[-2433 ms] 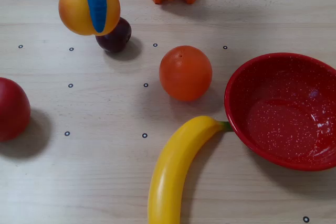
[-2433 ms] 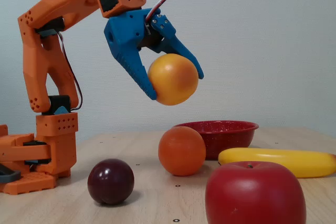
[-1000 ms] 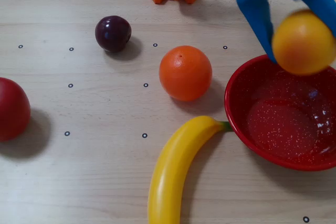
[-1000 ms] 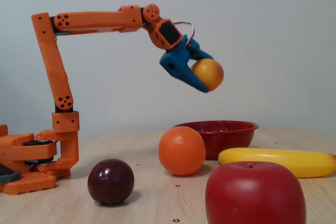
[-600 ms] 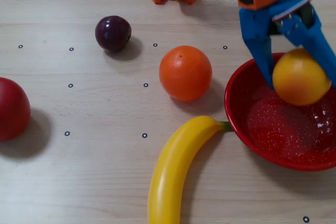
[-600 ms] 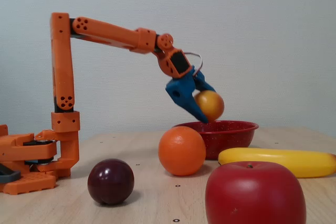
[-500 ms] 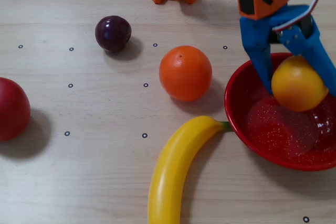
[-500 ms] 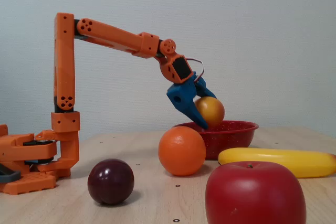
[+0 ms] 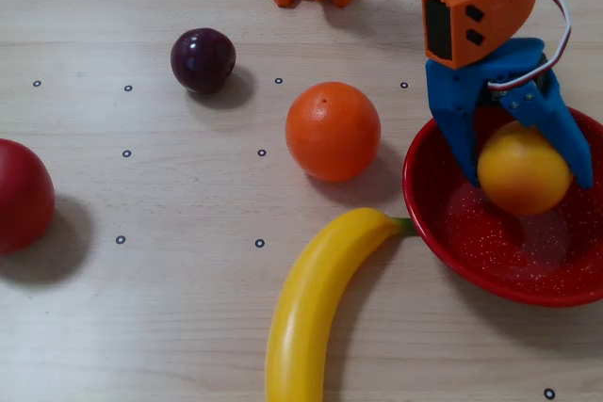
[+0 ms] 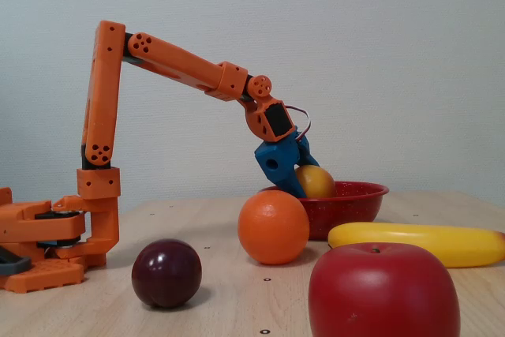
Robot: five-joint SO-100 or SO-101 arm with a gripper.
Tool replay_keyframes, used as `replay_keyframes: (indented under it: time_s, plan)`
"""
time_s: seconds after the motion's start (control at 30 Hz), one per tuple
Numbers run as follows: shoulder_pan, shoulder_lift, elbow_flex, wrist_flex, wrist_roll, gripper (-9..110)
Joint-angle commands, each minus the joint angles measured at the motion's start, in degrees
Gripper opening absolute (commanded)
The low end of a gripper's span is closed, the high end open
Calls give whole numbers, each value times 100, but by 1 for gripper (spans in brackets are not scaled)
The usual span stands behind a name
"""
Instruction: Put peach in the red bowl.
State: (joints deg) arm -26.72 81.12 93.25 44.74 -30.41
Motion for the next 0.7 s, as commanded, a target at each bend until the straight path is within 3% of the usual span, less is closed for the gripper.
replay_keyframes:
  time_s: [0.0, 0.23, 0.67]
  plan:
    - [70, 325, -563, -176, -334, 23]
    - [158, 325, -738, 149, -721, 42]
    - [185, 378, -1055, 229, -879, 38]
